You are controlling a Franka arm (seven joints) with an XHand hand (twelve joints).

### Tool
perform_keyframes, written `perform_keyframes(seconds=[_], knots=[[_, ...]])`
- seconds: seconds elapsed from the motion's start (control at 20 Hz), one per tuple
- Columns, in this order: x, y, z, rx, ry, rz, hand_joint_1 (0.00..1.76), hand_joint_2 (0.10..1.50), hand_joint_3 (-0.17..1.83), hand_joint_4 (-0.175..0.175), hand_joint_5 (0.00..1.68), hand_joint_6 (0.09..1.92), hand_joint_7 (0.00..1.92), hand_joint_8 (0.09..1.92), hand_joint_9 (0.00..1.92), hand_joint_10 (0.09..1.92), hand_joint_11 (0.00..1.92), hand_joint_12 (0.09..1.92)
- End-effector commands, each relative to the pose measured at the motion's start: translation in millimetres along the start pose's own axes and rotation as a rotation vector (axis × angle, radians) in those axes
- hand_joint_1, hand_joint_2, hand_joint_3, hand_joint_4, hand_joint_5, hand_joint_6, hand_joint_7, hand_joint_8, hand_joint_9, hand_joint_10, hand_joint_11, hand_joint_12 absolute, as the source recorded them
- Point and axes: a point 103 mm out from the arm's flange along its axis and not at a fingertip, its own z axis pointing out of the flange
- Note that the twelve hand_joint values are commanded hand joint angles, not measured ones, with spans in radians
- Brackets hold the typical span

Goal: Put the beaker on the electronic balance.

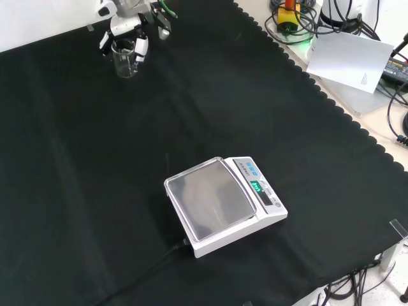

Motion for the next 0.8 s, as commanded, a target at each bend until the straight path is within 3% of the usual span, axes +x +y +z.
perform_keyframes(seconds=[0.05,0.25,0.4,0.55,0.8], knots=[[8.6,-10.6,-17.3,-0.015,-0.007,-0.01,1.2,0.85,0.7,-0.03,0.82,1.33,0.92,1.42,1.31,1.09,1.34,1.01],[20.3,-14.0,-19.0,-0.01,-0.009,-0.024,1.21,0.84,0.72,-0.036,0.82,1.34,0.92,1.42,1.32,1.09,1.34,1.01],[52.5,-13.8,-22.0,-0.006,-0.011,-0.073,1.21,0.84,0.73,-0.039,0.82,1.34,0.93,1.43,1.32,1.09,1.34,1.02],[104.4,-14.8,-24.4,0.003,-0.016,-0.156,1.21,0.84,0.73,-0.041,0.82,1.34,0.93,1.43,1.32,1.09,1.34,1.02],[220.2,-31.3,-21.7,0.03,-0.058,-0.346,1.21,0.83,0.74,-0.042,0.82,1.34,0.93,1.43,1.32,1.09,1.34,1.02]])
